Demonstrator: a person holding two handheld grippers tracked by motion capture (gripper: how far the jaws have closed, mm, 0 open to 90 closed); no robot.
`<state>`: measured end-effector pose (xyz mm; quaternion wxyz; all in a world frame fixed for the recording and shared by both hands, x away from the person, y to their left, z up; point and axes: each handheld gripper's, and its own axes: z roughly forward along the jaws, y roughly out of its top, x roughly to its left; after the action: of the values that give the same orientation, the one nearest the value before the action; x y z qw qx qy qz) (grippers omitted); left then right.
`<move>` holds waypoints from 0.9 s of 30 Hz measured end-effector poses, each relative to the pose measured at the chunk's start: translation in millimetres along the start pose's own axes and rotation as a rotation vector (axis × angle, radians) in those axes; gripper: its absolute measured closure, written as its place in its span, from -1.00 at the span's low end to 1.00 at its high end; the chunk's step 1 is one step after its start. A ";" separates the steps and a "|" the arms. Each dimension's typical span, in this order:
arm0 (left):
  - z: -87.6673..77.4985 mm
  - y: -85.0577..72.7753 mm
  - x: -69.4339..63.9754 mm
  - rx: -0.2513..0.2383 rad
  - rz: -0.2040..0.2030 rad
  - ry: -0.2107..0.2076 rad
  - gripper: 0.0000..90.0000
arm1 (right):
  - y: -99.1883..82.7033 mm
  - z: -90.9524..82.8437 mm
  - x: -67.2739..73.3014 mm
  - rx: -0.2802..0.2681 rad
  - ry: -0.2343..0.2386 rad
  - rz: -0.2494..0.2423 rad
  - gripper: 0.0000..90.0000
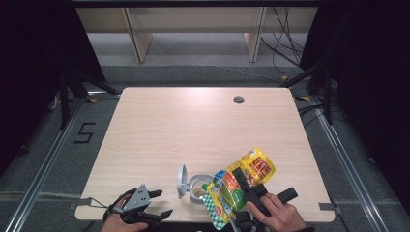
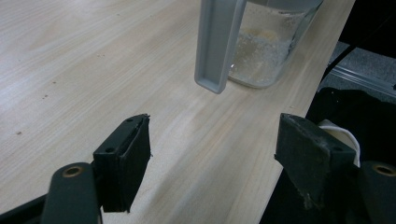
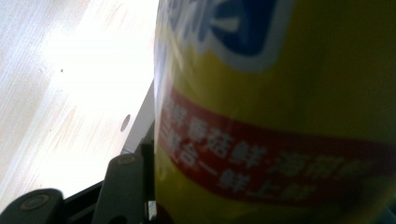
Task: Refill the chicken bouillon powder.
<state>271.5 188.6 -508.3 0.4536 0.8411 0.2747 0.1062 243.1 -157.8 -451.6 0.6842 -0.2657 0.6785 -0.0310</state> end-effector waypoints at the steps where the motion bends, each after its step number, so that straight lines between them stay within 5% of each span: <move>1: -0.7 0.1 1.1 0.013 0.018 0.007 -0.42 | 0.0 0.5 -1.3 -0.004 0.006 -0.023 0.14; 27: 1.9 -1.1 1.0 -0.006 -0.008 0.007 -0.42 | -3.1 11.6 -14.8 -0.024 0.095 -0.062 0.16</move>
<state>272.8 188.3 -510.3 0.4555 0.8384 0.2793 0.1080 253.9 -150.8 -437.5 0.6466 -0.2931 0.7020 -0.0567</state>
